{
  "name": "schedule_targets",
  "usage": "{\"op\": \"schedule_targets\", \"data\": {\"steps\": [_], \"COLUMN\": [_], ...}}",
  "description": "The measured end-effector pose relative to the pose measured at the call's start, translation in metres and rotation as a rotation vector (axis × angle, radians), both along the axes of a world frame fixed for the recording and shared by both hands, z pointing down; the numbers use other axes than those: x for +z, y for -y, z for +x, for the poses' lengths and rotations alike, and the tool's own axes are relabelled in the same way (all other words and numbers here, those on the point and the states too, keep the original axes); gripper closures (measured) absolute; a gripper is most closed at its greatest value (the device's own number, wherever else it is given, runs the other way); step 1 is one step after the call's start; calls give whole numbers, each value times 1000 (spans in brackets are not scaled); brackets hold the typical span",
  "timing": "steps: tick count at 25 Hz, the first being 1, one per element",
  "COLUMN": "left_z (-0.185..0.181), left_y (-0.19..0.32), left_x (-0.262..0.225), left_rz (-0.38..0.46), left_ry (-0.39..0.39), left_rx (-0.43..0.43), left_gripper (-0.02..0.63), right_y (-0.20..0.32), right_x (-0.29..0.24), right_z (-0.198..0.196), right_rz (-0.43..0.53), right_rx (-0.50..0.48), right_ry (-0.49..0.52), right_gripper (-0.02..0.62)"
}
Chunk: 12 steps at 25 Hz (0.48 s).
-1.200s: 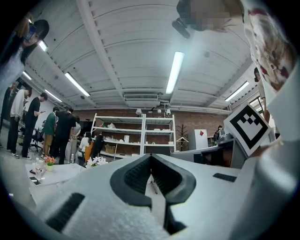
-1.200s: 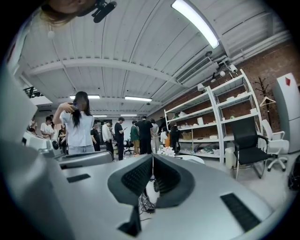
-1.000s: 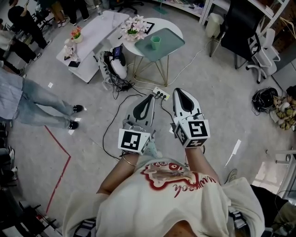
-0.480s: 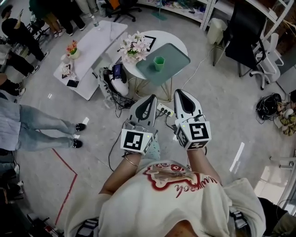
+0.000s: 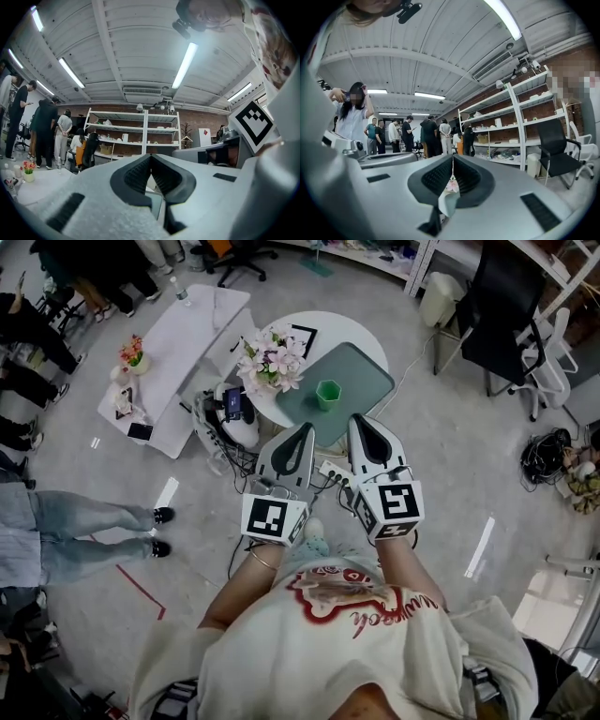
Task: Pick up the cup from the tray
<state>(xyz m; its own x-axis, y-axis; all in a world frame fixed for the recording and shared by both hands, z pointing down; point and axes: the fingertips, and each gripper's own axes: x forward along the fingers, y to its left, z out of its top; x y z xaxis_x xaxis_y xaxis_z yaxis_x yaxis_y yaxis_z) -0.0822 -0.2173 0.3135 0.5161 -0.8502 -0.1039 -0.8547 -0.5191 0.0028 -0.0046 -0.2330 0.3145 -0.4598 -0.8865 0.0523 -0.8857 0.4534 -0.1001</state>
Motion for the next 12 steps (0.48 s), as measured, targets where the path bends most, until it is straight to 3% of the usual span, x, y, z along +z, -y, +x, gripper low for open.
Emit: {"op": "schedule_targets", "data": {"steps": [12], "left_z": [-2], "left_y": [42], "left_x": [10], "left_rz": [-40], "left_ry": [-27], "left_rx": [-41], "left_gripper": [592], "right_y": [47], "right_x": [15], "right_z": [-1], "right_rz": [-35], "right_rx": [-26], "right_ry": [-32], "right_gripper": [572]}}
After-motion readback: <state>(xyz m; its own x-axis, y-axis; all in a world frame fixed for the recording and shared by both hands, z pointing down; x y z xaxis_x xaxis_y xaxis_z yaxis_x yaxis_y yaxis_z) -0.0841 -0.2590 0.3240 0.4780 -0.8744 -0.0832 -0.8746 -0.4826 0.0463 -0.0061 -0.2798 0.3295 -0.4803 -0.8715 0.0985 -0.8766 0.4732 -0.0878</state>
